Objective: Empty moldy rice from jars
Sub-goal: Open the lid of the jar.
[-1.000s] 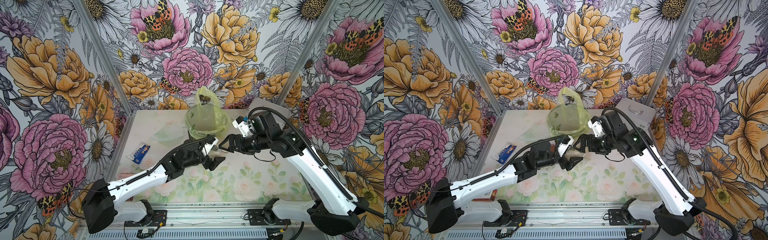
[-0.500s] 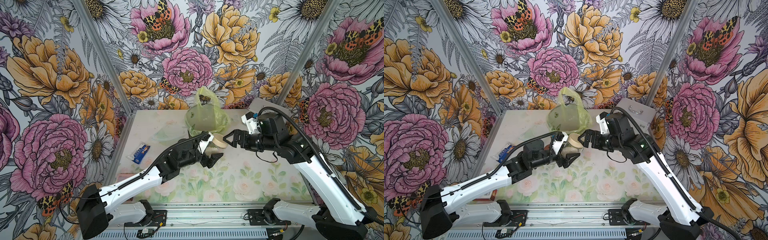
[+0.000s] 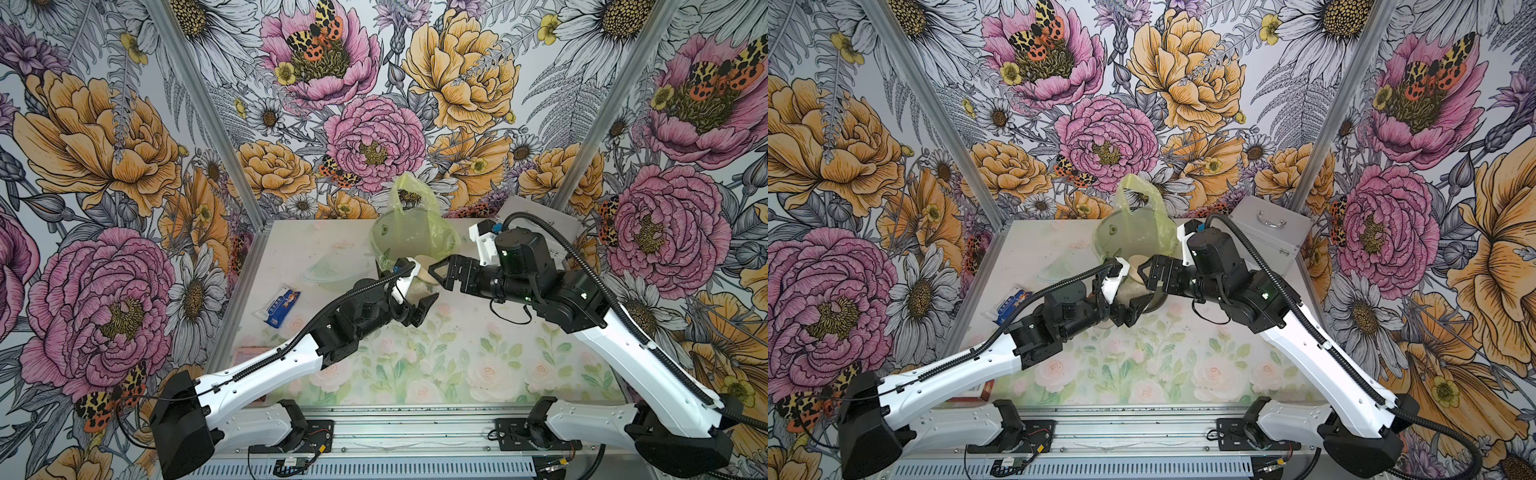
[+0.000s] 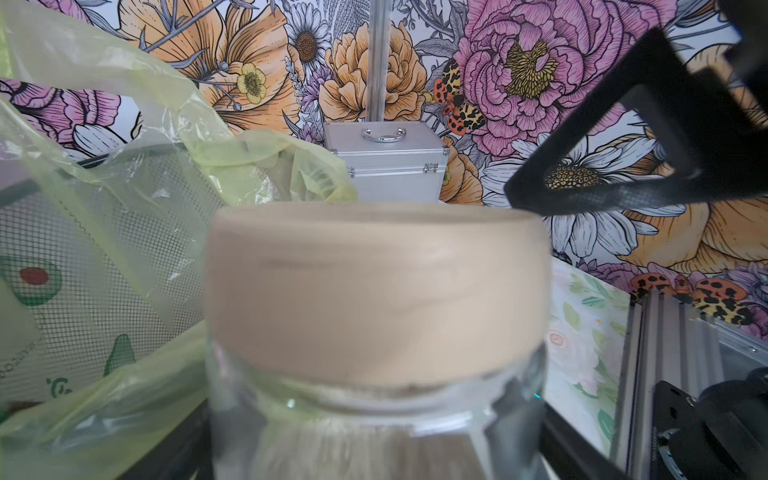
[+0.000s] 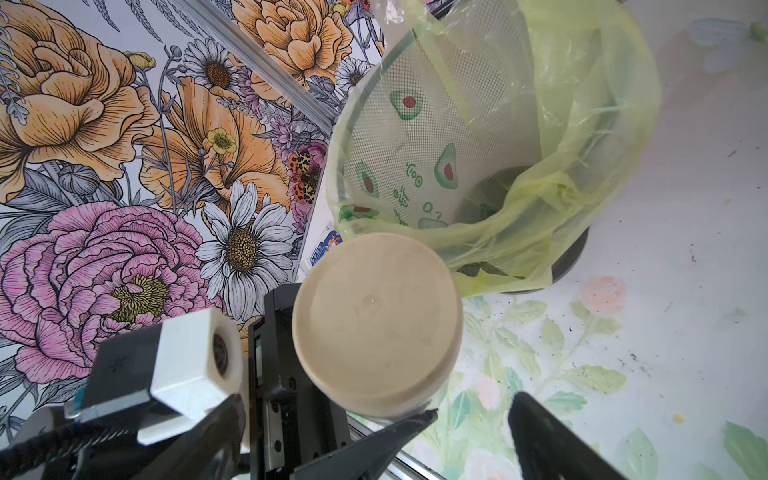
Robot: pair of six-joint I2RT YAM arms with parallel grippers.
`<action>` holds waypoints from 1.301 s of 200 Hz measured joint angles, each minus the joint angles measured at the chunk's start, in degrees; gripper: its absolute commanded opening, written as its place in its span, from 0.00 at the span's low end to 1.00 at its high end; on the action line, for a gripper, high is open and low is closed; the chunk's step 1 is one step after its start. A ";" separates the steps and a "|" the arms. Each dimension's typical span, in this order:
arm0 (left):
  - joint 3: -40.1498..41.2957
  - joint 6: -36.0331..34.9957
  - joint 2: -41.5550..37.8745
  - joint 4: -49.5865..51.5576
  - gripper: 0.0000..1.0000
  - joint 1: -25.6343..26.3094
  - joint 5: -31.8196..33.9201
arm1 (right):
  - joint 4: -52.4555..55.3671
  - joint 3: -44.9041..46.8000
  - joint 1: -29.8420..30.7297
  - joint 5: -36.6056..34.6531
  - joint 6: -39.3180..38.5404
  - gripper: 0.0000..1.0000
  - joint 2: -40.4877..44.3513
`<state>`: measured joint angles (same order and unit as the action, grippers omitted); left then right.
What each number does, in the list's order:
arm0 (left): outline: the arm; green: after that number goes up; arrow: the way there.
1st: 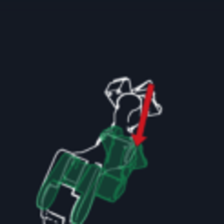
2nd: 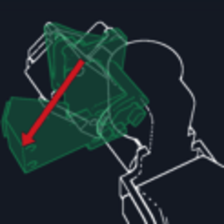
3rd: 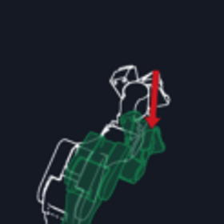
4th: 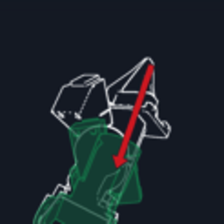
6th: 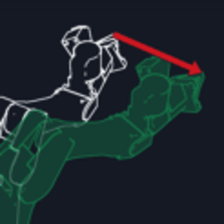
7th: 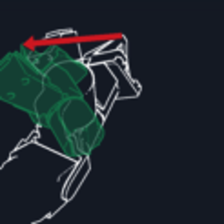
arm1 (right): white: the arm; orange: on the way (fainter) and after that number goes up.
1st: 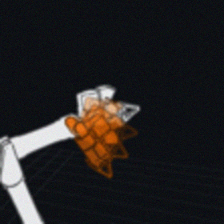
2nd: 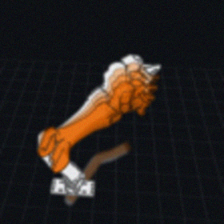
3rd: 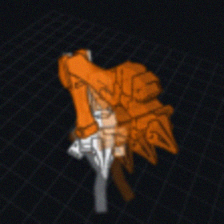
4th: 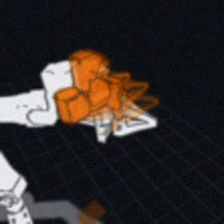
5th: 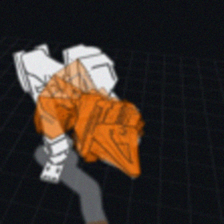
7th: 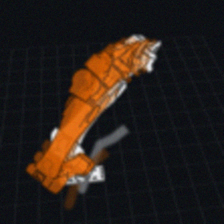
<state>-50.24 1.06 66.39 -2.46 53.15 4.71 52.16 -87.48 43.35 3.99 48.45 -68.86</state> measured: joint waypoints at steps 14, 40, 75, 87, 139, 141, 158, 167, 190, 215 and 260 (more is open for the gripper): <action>0.00 0.00 0.00 0.00 0.00 0.22 0.61 | -0.87 0.57 0.66 -1.09 0.07 0.99 -0.61; -0.24 0.04 0.00 0.04 0.00 0.26 1.16 | -1.97 1.99 0.98 -2.62 0.00 1.00 -0.66; -0.33 0.52 -0.02 -0.09 0.00 0.26 1.53 | -4.55 3.69 0.98 -4.13 -0.04 1.00 -0.66; -0.33 0.57 -0.02 -0.09 0.00 0.26 1.53 | -5.40 3.93 0.98 -4.22 -0.04 1.00 -0.68; -0.39 0.96 -0.02 -0.07 0.00 0.26 1.51 | -9.88 4.15 1.20 -3.21 -0.07 1.00 -2.14; -0.39 0.96 -0.02 -0.04 0.00 0.26 1.51 | -10.03 4.15 1.27 -3.15 -0.07 1.00 -2.23; -0.55 0.96 -0.02 0.11 0.00 0.26 1.51 | -10.88 4.37 1.36 -2.69 -0.09 1.00 -2.91; -0.66 0.96 -0.02 0.20 0.00 0.24 1.51 | -11.13 4.63 1.38 -2.62 -0.09 1.00 -3.15; -1.09 0.96 -0.09 0.35 0.00 0.24 1.49 | -11.37 5.22 1.38 -2.36 -0.48 1.00 -3.30; -1.27 0.96 -0.31 0.66 0.00 0.24 1.44 | -11.65 5.35 1.38 -2.32 -0.83 0.98 -3.30; -1.29 0.98 -0.33 1.05 0.00 0.20 0.85 | -13.00 5.38 1.38 -2.25 -1.57 0.93 -3.30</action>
<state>-51.53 2.04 66.06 -1.41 53.34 5.56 39.16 -82.11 44.73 1.74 46.87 -72.16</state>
